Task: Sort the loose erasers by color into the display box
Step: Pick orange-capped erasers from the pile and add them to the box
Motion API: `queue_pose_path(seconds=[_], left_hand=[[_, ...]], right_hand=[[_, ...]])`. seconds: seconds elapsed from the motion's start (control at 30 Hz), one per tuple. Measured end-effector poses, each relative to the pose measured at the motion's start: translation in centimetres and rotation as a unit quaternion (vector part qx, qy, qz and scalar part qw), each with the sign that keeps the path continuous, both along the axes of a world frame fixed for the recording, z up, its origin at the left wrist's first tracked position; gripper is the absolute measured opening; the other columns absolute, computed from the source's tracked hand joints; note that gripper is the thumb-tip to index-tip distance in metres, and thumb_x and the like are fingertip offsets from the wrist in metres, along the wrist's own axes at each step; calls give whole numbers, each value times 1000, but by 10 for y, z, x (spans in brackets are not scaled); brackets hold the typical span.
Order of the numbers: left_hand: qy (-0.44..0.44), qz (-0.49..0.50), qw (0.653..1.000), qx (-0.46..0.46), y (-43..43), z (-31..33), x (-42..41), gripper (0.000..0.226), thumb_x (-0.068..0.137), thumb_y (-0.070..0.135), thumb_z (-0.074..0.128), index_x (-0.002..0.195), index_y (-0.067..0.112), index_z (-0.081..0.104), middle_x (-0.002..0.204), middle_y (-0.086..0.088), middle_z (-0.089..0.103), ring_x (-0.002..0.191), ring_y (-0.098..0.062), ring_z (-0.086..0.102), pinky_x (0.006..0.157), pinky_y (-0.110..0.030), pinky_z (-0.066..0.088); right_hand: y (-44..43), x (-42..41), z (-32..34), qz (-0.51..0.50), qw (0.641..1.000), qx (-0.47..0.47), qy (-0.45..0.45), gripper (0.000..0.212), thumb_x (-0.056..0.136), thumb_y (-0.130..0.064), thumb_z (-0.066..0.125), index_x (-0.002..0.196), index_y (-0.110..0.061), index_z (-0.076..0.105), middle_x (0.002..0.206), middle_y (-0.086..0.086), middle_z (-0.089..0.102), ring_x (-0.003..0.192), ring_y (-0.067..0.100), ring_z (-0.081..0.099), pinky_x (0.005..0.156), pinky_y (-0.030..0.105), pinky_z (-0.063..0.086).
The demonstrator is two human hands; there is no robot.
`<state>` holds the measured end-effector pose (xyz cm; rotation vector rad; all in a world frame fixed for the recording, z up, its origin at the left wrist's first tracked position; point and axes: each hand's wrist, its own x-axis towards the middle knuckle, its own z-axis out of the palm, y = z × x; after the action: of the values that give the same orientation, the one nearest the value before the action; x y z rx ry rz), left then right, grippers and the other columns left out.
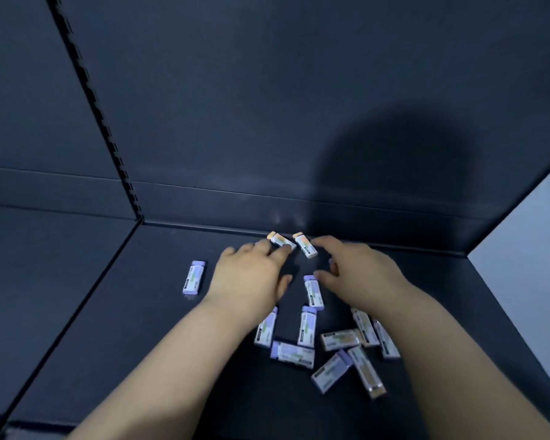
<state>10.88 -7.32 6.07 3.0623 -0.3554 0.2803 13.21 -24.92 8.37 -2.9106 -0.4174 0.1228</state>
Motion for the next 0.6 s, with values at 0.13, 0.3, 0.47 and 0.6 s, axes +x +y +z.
queue_pose_path(seconds=[0.13,0.3,0.47,0.6], left_hand=[[25,36,999,28,-7,0,27,53,93,50,39,142,30,31,133,1,44,124,-23,41,95,-34,32],[71,107,991,30,-16,-4,61,54,88,57,45,133,27,43,127,0,48,118,-23,46,90,-34,37],[151,143,976,57,-23,-7,86,63,81,66,49,127,22,46,124,0,46,115,-22,45,82,-33,37],[170,140,974,53,-25,-10,97,65,78,66,52,127,24,45,124,1,46,116,-21,45,76,-32,35]], right_hand=[[-4,35,-9,19,999,-15,41,52,89,-39,54,136,-41,32,111,-4,62,102,21,58,75,30,46],[-2,67,-19,54,997,-12,59,56,88,-35,58,138,-36,34,117,-3,61,106,21,57,78,30,45],[5,90,-20,71,993,-45,85,66,84,-33,63,141,-36,30,128,-5,57,110,20,56,81,29,46],[8,103,-23,66,987,-67,131,65,79,-35,69,135,-37,37,119,-4,60,98,21,63,80,30,52]])
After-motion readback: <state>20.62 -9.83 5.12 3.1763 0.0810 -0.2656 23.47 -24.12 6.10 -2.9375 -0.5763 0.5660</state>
